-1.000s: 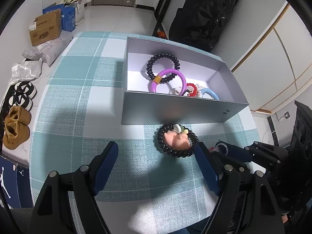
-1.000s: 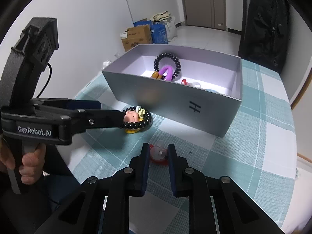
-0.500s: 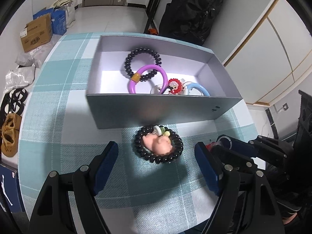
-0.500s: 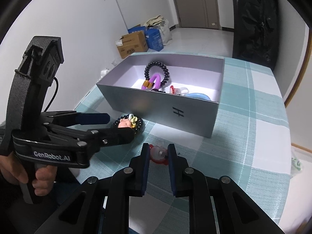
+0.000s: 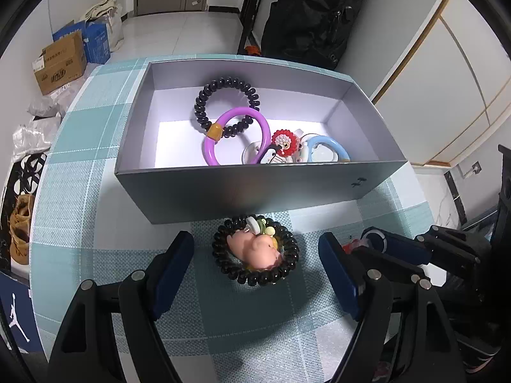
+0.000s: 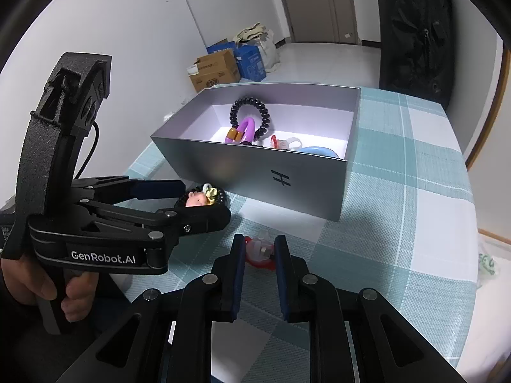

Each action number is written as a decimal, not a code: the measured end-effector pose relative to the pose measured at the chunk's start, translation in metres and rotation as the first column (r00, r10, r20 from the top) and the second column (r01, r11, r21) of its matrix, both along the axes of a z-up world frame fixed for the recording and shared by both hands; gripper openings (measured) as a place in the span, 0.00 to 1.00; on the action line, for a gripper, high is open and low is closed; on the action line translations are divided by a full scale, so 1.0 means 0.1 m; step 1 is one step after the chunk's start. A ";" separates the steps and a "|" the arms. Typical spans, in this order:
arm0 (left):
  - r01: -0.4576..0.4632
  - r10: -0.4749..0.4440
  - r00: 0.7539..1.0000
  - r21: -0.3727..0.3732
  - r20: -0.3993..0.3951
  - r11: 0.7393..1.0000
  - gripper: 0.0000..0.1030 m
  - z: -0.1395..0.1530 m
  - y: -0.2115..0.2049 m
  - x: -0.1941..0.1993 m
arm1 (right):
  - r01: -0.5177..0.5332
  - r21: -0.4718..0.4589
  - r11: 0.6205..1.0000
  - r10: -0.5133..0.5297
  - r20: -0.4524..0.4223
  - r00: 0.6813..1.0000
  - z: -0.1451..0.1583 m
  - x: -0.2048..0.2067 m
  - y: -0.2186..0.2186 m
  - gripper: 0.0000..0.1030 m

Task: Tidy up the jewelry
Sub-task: 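Lower the right tool onto the red pacifier charm and close on it, then grasp the black bead bracelet around the pig figure with the left tool and lift it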

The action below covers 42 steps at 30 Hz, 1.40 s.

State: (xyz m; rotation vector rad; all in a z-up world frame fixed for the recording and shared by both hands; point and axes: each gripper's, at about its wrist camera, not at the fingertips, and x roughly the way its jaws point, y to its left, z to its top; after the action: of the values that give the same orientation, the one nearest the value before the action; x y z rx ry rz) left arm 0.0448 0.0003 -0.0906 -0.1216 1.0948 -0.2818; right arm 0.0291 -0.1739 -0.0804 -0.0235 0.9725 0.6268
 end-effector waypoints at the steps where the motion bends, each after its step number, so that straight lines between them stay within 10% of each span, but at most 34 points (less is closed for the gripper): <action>1: 0.004 -0.004 1.000 0.005 0.003 1.000 0.74 0.00 -0.01 0.00 | 0.000 0.001 1.000 0.000 -0.002 1.000 0.00 0.00 0.00 0.17; 11: 0.020 -0.020 1.000 -0.020 -0.007 1.000 0.39 0.02 -0.01 0.00 | -0.006 -0.002 1.000 0.006 -0.015 1.000 -0.05 0.02 0.01 0.17; 42: 0.051 -0.026 0.986 -0.148 0.165 0.988 0.38 0.50 0.10 -0.20 | -0.032 0.026 0.999 0.031 0.035 0.999 0.09 -0.07 0.06 0.17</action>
State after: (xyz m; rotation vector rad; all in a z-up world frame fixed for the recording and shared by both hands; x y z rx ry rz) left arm 0.0245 0.0100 -0.0409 -0.2096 0.9135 -0.4029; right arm 0.0219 -0.1678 -0.0717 -0.0257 0.9311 0.6661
